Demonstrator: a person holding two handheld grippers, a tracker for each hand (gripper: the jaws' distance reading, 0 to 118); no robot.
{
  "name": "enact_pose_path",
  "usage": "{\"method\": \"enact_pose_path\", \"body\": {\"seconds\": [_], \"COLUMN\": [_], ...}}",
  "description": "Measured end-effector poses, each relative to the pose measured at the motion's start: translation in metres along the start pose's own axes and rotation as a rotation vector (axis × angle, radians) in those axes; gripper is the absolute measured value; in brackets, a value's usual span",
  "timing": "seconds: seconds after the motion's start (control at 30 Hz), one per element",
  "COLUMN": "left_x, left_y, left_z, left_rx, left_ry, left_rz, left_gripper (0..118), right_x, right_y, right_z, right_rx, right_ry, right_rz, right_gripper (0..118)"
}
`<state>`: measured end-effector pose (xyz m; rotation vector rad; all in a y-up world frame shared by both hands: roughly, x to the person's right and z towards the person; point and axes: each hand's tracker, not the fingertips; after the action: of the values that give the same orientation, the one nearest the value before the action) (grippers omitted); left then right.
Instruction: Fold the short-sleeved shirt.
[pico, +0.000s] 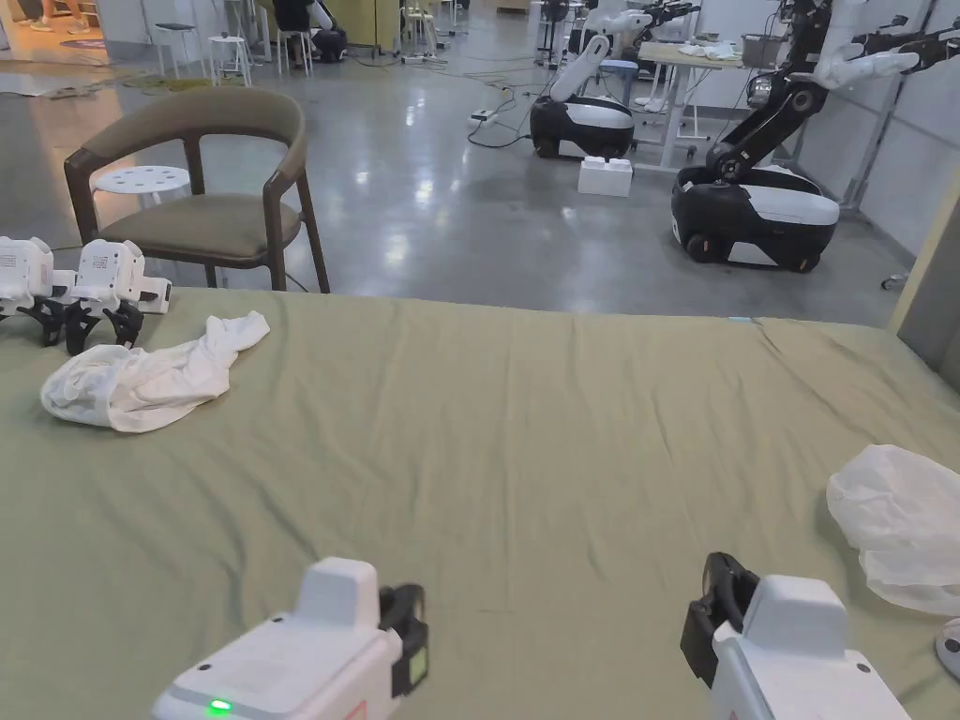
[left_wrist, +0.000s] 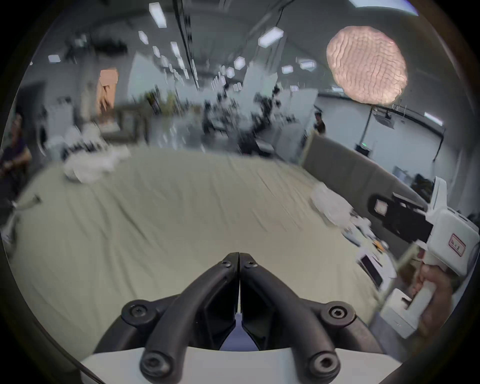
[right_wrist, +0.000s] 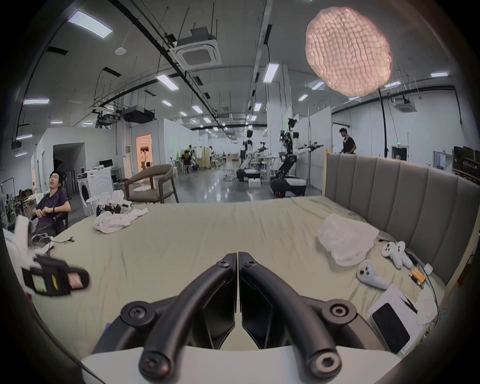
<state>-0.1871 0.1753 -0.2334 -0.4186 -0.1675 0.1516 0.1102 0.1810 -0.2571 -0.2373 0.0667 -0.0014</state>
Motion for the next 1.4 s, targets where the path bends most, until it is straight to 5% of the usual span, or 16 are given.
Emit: {"method": "enact_pose_path", "body": {"seconds": [0.2, 0.47, 0.6, 0.87, 1.2, 1.3, 1.4], "left_x": [-0.019, -0.04, -0.049, -0.067, -0.085, -0.096, -0.108], "left_y": [0.019, 0.022, 0.01, -0.045, -0.098, -0.107, -0.11], "left_z": [0.024, 0.041, 0.047, 0.051, 0.061, 0.052, 0.036], "left_rx": [0.259, 0.37, 0.325, 0.144, -0.09, -0.192, -0.298], "left_ry": [0.247, 0.357, 0.337, 0.295, 0.162, 0.069, -0.054], "left_rz": [-0.109, -0.11, -0.106, -0.059, 0.109, 0.186, 0.283], "left_gripper": [2, 2, 2, 2, 4, 22, 68], "right_x": [-0.017, -0.027, -0.038, -0.081, -0.075, -0.07, -0.067], "right_y": [0.024, 0.044, 0.011, -0.108, -0.174, -0.18, -0.185], "right_z": [-0.004, 0.009, 0.029, 0.044, 0.016, 0.007, 0.002], "right_rx": [0.09, 0.159, 0.052, -0.271, -0.336, -0.369, -0.383], "right_ry": [-0.029, -0.014, 0.054, 0.2, 0.071, 0.063, 0.058], "right_rz": [0.004, 0.023, -0.004, 0.099, 0.192, 0.169, 0.152], "right_gripper": [0, 0, 0, 0, 0, 0, 0]}}
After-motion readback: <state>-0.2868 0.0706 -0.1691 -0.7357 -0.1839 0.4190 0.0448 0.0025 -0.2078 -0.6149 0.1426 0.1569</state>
